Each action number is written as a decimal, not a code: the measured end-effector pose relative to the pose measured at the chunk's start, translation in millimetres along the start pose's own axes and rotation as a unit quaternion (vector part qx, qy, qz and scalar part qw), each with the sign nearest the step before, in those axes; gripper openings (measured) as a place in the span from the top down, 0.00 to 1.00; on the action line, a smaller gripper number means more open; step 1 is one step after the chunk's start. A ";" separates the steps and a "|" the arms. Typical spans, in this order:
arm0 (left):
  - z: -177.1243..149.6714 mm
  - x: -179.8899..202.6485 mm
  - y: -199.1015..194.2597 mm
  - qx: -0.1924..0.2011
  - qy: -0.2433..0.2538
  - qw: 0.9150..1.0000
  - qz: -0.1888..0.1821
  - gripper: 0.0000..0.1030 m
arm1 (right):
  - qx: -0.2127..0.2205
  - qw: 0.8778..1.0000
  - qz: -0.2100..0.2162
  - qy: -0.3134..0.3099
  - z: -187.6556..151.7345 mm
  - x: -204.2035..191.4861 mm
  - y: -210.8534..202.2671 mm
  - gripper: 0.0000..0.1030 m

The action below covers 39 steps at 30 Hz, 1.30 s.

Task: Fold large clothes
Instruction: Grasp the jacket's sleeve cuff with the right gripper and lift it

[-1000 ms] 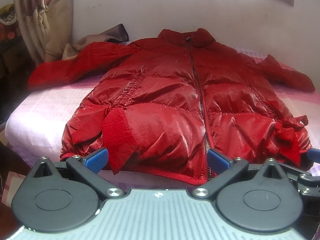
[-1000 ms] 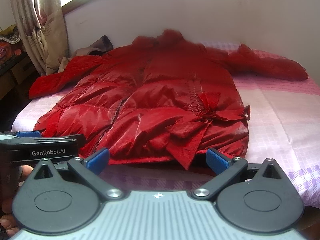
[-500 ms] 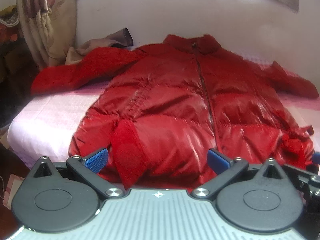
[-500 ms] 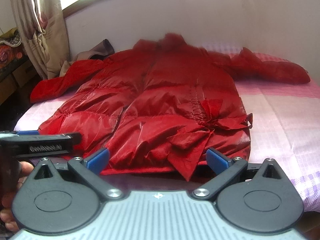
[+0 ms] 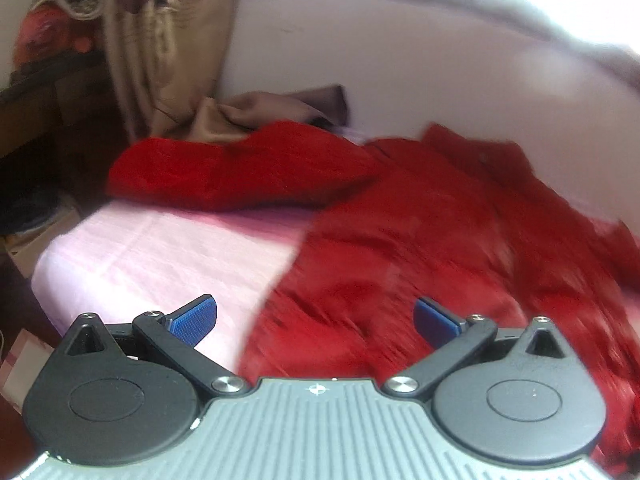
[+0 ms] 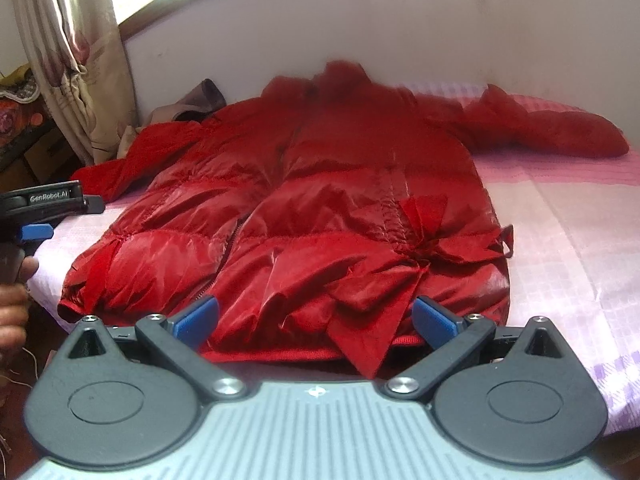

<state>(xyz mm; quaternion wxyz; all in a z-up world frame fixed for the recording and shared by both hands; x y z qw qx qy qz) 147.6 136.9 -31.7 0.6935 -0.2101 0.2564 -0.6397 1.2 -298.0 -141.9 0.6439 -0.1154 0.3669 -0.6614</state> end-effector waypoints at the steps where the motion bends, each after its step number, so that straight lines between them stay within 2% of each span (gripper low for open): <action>1: 2.7 -5.9 3.5 0.000 -0.005 1.000 0.005 0.00 | 0.013 1.000 0.005 0.009 6.2 5.8 -2.5 0.00; 4: 5.2 -15.8 8.9 0.007 -0.018 1.000 0.005 0.00 | 0.048 0.994 0.037 0.087 35.5 44.4 -10.2 0.00; 5: 4.1 -16.2 9.9 0.009 -0.018 1.000 0.006 0.00 | 0.050 0.989 0.047 0.128 47.7 64.4 -11.8 0.00; 7: 0.5 -13.9 12.2 0.006 -0.017 1.000 0.007 0.00 | 0.084 0.972 0.068 0.208 76.4 115.3 -15.8 0.00; 8: -1.5 -12.1 13.0 0.004 -0.019 1.000 0.004 0.00 | 0.096 0.968 0.060 0.223 87.1 135.6 -15.8 0.00; 9: -3.7 -10.7 12.9 0.004 -0.019 1.000 0.000 0.00 | 0.107 0.965 0.035 0.237 99.9 160.9 -13.7 0.03; 11: -6.7 -8.1 10.9 0.004 -0.018 1.000 -0.004 0.00 | 0.118 0.957 0.017 0.265 121.6 205.6 -6.7 0.18; 12: -8.2 -7.2 9.6 0.005 -0.019 1.000 -0.003 0.00 | 0.118 0.950 0.010 0.288 132.4 230.2 -0.7 0.28; 13: -8.7 -6.4 8.6 0.006 -0.022 1.000 -0.004 0.00 | 0.118 0.944 0.001 0.308 141.7 251.7 5.4 0.30; 20: -6.2 1.5 2.7 0.003 -0.027 1.000 0.001 0.00 | 0.133 0.896 -0.041 0.422 184.7 381.6 43.9 0.29; 22: -4.2 5.0 2.1 0.005 -0.023 1.000 0.006 0.00 | 0.136 0.871 -0.009 0.472 188.7 409.6 55.8 0.29; 25: -1.2 12.3 5.0 0.001 -0.016 1.000 0.011 0.00 | 0.130 0.853 -0.002 0.505 189.2 433.6 72.1 0.29; 27: 0.6 19.2 7.3 -0.001 -0.012 1.000 0.009 0.00 | 0.125 0.848 0.012 0.514 193.5 439.9 84.7 0.30; 30: 3.6 29.4 10.5 -0.002 0.001 1.000 0.009 0.00 | 0.149 0.841 0.027 0.520 200.3 446.2 92.5 0.30; 33: 3.8 39.9 13.2 -0.005 0.009 1.000 0.005 0.00 | 0.153 0.842 0.025 0.517 209.5 452.6 99.9 0.30; 35: 2.7 45.6 14.5 -0.006 0.011 1.000 0.002 0.00 | 0.152 0.848 0.014 0.508 213.4 451.3 103.3 0.33; 36: 2.2 48.1 15.1 -0.006 0.012 1.000 0.001 0.00 | 0.149 0.858 0.004 0.492 215.1 448.6 105.2 0.40; 37: 1.9 50.4 15.8 -0.007 0.013 1.000 -0.001 0.00 | 0.147 0.867 -0.008 0.477 216.0 447.5 106.7 0.56; 39: 1.5 54.8 17.4 -0.009 0.016 1.000 -0.003 0.00 | 0.136 0.875 -0.035 0.463 215.9 452.1 112.9 0.79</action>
Point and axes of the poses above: each gripper's, at about its wrist camera, not at the fingertips, and y roughly the way its jaws point, x to its right, z to its top, the point moved 6 cm from there along y, roughly the way its jaws point, and after that the axes turned 9 degrees about y, right-handed, at the moved point
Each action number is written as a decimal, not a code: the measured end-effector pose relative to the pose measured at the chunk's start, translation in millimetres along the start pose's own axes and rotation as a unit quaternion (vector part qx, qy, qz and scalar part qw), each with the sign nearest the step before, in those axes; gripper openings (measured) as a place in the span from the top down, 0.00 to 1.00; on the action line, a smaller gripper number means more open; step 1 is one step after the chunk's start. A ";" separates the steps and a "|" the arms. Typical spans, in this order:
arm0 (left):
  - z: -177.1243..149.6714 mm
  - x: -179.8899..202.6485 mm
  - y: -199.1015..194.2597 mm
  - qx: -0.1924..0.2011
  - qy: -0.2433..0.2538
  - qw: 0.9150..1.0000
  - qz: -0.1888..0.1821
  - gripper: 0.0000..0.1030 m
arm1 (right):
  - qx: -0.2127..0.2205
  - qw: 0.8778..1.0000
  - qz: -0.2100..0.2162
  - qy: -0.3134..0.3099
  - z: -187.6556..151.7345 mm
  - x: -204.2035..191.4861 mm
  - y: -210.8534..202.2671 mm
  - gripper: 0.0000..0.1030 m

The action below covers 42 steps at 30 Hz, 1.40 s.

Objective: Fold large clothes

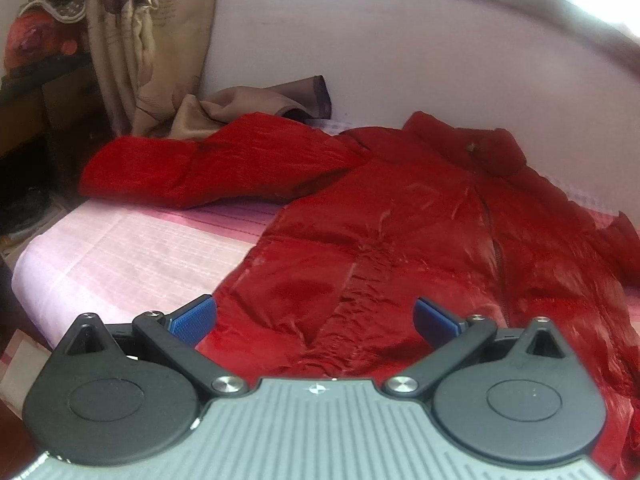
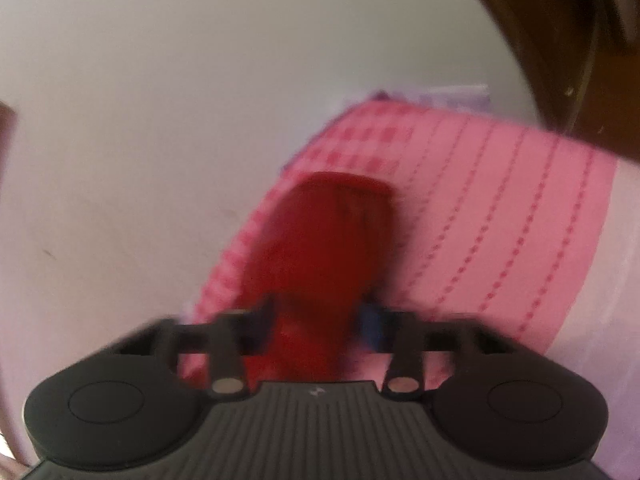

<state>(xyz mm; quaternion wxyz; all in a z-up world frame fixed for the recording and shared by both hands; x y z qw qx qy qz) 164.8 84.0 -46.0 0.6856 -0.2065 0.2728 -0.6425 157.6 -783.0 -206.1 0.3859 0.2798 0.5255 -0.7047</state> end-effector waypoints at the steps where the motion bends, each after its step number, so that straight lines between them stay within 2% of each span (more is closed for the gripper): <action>1: -0.2 1.4 0.5 -0.001 0.002 1.000 0.000 0.00 | -0.001 1.000 0.002 0.006 2.4 2.5 1.6 0.84; 3: -1.7 1.6 0.4 -0.003 0.006 1.000 0.001 0.00 | -0.005 1.000 -0.001 0.003 3.9 1.6 0.5 0.90; 5: -2.5 -1.7 -0.8 -0.003 0.002 1.000 0.002 0.00 | 0.006 1.000 0.007 -0.015 2.1 -9.1 -6.5 0.93; 8: -3.9 -9.9 -3.5 -0.003 -0.012 1.000 0.000 0.00 | 0.027 0.996 0.073 -0.038 -5.6 -43.1 -27.6 0.93; 11: -5.1 -17.5 -7.1 -0.001 -0.021 1.000 -0.003 0.00 | 0.019 0.989 0.128 -0.070 -28.3 -91.9 -50.9 0.93; 15: -9.1 -26.5 -12.6 0.003 -0.034 0.999 -0.011 0.00 | -0.008 0.974 0.189 -0.124 -79.1 -165.0 -75.1 0.93; 18: -13.5 -31.9 -17.3 0.007 -0.043 0.999 -0.018 0.00 | -0.036 0.961 0.228 -0.153 -130.8 -213.1 -86.1 0.93; 23: -20.5 -41.2 -19.3 0.006 -0.054 0.998 -0.031 0.00 | -0.094 0.941 0.264 -0.192 -226.8 -263.3 -82.4 0.93; 28: -28.8 -50.7 -14.8 -0.001 -0.061 0.997 -0.044 0.00 | -0.151 0.930 0.258 -0.213 -318.2 -279.7 -55.7 0.93; 34: -36.3 -60.9 -9.2 0.002 -0.054 0.998 -0.044 0.00 | -0.186 0.919 0.211 -0.277 -410.6 -275.5 -12.3 0.93; 38: -42.3 -67.0 -3.4 -0.001 -0.054 0.997 -0.046 0.00 | -0.193 0.914 0.183 -0.307 -456.5 -264.2 -0.7 0.93; 42: -47.7 -70.4 2.9 -0.007 -0.055 0.997 -0.050 0.00 | -0.199 0.908 0.164 -0.329 -483.1 -254.8 7.5 0.93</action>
Point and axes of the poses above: each gripper's, at about its wrist camera, not at the fingertips, and y roughly the way its jaws point, x to its right, z to its top, the point moved 6 cm from there along y, roughly the way its jaws point, and after that the axes turned 9 degrees about y, right-handed, at the moved point
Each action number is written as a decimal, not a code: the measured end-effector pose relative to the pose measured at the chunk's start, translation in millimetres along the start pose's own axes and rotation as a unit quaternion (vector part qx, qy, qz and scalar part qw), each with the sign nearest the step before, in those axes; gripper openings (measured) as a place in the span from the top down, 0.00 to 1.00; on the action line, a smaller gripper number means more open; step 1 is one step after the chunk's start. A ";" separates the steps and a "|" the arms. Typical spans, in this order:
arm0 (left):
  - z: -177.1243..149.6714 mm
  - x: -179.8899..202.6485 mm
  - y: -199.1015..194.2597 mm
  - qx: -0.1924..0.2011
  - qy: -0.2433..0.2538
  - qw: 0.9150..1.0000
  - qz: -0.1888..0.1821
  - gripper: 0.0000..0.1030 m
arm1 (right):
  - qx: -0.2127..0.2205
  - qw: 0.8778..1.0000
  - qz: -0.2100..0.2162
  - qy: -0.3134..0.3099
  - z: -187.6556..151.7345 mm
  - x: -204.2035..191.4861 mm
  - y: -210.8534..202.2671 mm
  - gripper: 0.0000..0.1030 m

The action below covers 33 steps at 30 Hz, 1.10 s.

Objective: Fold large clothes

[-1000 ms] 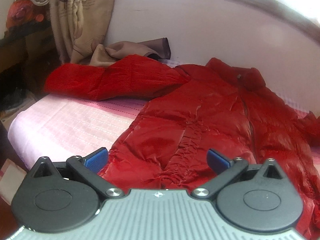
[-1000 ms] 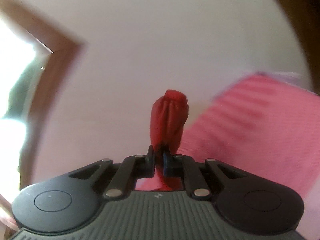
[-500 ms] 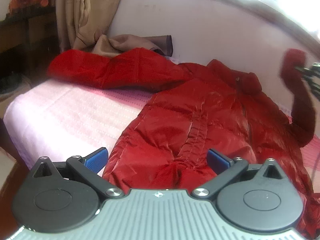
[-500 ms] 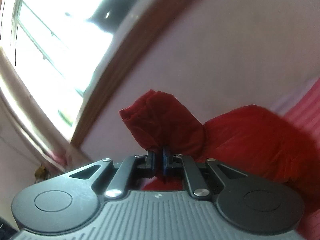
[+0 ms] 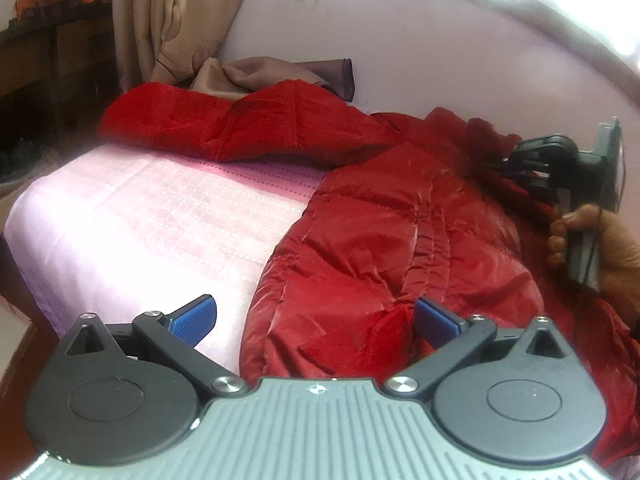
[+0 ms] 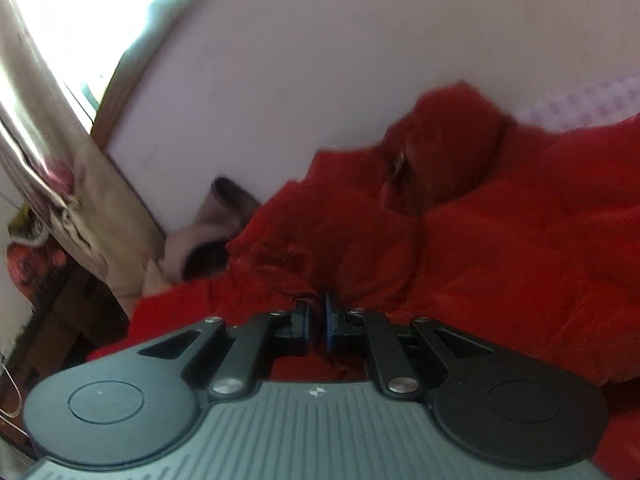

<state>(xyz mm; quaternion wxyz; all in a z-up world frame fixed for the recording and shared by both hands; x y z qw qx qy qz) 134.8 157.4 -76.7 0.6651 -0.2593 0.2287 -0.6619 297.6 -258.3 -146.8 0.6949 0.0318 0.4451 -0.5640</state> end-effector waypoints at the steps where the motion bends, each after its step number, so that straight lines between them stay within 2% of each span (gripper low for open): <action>1: -0.9 -0.6 1.6 -0.002 0.001 1.000 0.000 0.00 | -0.004 1.000 -0.006 -0.009 -6.1 -4.8 1.3 0.93; 7: -2.5 -6.1 4.7 -0.002 -0.003 1.000 -0.002 0.00 | -0.037 0.998 -0.051 -0.031 -16.6 -2.8 17.7 0.93; 13: -2.7 -13.6 2.3 -0.004 -0.023 1.000 -0.007 0.00 | -0.050 0.993 -0.087 -0.063 -25.5 -7.2 24.1 0.92; 18: 0.3 -22.8 -6.7 0.012 -0.035 0.999 -0.002 0.00 | -0.058 0.994 -0.088 -0.043 -18.4 -13.8 12.4 0.89; 20: 2.6 -26.7 -10.4 0.017 -0.042 0.999 -0.005 0.00 | -0.052 0.995 -0.080 -0.042 -17.6 -19.7 -1.3 0.84; 21: 3.6 -28.1 -12.1 0.019 -0.047 0.999 -0.009 0.00 | -0.051 0.995 -0.078 -0.044 -18.1 -22.4 -8.2 0.78; 23: 4.3 -30.2 -15.5 0.022 -0.055 0.998 -0.010 0.00 | -0.043 0.996 -0.063 -0.043 -22.6 -29.6 -28.3 0.59; 24: 4.4 -30.6 -17.1 0.022 -0.055 0.998 -0.007 0.00 | -0.037 0.998 -0.045 -0.037 -27.9 -32.7 -43.0 0.33; 25: 4.1 -30.6 -18.7 0.023 -0.052 0.998 -0.003 0.00 | -0.029 0.999 -0.030 -0.030 -33.5 -35.3 -57.4 0.13; 28: 2.2 -30.2 -25.6 0.031 -0.037 0.999 0.014 0.00 | -0.012 0.999 0.003 -0.037 -53.9 -45.1 -98.7 0.12; 33: 2.7 -34.3 -28.6 0.023 -0.018 0.999 0.027 0.00 | 0.018 0.998 0.007 -0.066 -97.4 -49.9 -166.8 0.12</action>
Point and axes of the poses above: each gripper's, at about its wrist camera, not at the fingertips, and y roughly the way its jaws point, x to its right, z to its top, the point moved 6 cm from there along y, roughly the way its jaws point, and after that the axes turned 9 degrees about y, right-handed, at the moved point
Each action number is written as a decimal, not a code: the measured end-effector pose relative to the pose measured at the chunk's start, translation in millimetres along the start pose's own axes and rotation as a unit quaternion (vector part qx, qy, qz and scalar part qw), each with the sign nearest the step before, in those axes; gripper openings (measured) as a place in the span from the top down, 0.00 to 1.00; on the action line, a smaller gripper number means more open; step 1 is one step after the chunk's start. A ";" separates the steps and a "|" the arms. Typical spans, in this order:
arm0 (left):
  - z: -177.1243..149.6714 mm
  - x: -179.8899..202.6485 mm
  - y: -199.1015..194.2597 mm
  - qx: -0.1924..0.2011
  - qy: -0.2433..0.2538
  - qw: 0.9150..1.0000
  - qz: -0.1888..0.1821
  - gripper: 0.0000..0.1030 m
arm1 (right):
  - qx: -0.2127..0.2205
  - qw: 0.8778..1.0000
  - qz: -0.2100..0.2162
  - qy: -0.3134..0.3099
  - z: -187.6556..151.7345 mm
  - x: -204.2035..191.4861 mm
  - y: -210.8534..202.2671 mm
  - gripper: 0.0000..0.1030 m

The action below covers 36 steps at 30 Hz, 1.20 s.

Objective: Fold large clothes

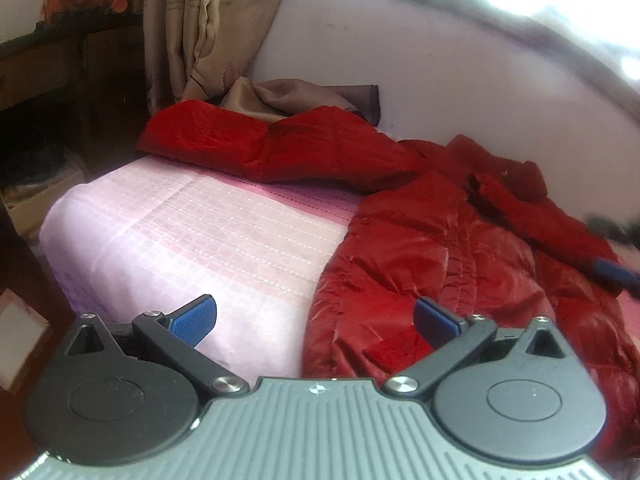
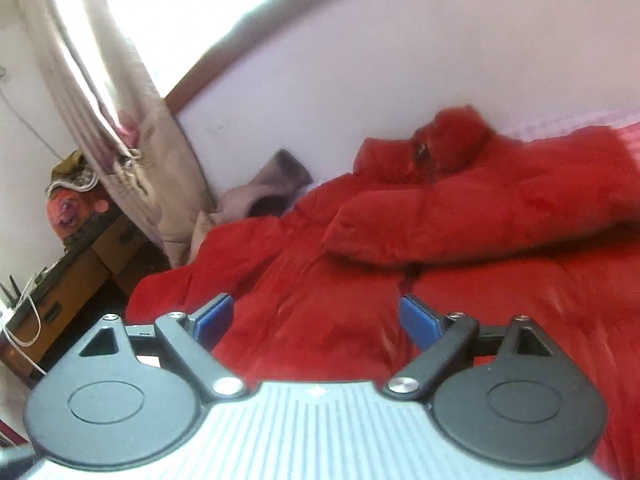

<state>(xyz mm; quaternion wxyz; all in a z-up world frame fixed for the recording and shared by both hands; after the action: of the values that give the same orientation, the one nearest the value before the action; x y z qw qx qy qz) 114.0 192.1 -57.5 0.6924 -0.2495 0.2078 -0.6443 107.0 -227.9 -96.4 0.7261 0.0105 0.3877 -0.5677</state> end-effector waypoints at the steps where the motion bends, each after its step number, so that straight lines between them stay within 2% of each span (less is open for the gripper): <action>1: 0.3 -0.6 0.2 -0.003 0.001 1.000 0.000 0.00 | 0.005 1.000 -0.007 -0.002 -11.2 0.8 -12.9 0.12; 5: -1.5 -1.0 -0.3 0.002 0.025 1.000 0.012 0.00 | -0.004 1.000 -0.024 -0.008 -40.1 5.8 -38.9 0.12; 8: -5.5 -4.8 4.6 -0.003 0.047 0.998 0.030 0.00 | 0.005 1.000 -0.025 -0.009 -42.3 8.6 -51.8 0.12; 11: -6.9 -14.9 11.2 -0.015 0.044 0.998 0.033 0.00 | 0.017 0.999 -0.031 -0.015 -38.4 10.0 -62.1 0.12; 16: 0.9 -39.2 25.6 -0.029 0.004 1.000 0.004 0.00 | 0.012 0.999 -0.031 -0.011 -43.4 11.0 -65.0 0.12; 21: 21.4 -72.9 44.4 0.000 -0.044 0.999 -0.003 0.01 | -0.001 0.999 -0.029 -0.025 -55.2 6.3 -63.4 0.12; 23: 31.2 -89.7 56.1 0.014 -0.062 0.998 0.008 0.02 | -0.002 0.999 -0.024 -0.021 -55.4 3.9 -62.5 0.12; 25: 41.3 -109.2 68.9 0.020 -0.090 0.996 0.014 0.10 | -0.004 1.000 -0.016 -0.021 -54.8 0.5 -61.8 0.12; 27: 53.4 -128.9 84.0 0.037 -0.104 0.994 0.015 0.10 | -0.006 1.000 -0.013 -0.027 -54.9 -4.1 -60.8 0.12; 32: 70.7 -187.7 127.9 0.023 -0.199 0.979 0.029 0.12 | -0.017 0.999 -0.002 -0.039 -58.8 -13.6 -55.6 0.12; 33: 74.2 -197.6 136.7 0.018 -0.214 0.976 0.030 0.16 | -0.019 0.999 -0.003 -0.040 -59.1 -13.5 -54.3 0.12; 34: 78.3 -205.1 144.9 0.018 -0.221 0.975 0.026 0.20 | -0.020 0.999 -0.005 -0.040 -59.6 -13.0 -53.1 0.12; 36: 88.2 -218.1 164.1 0.015 -0.225 0.974 0.014 0.20 | -0.024 0.999 -0.004 -0.037 -60.3 -11.4 -51.1 0.12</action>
<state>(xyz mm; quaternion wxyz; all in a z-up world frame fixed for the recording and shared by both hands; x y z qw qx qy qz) 279.0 423.6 -95.9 0.7344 -0.3743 0.0403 -0.5648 30.6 -209.3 -110.3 0.7375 -0.0292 0.3744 -0.5613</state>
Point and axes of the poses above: each gripper's, at about its wrist camera, not at the fingertips, and y roughly the way its jaws point, x to its right, z to its top, the point moved 6 cm from there along y, roughly the way its jaws point, and after that the axes turned 9 degrees about y, right-handed, at the moved point
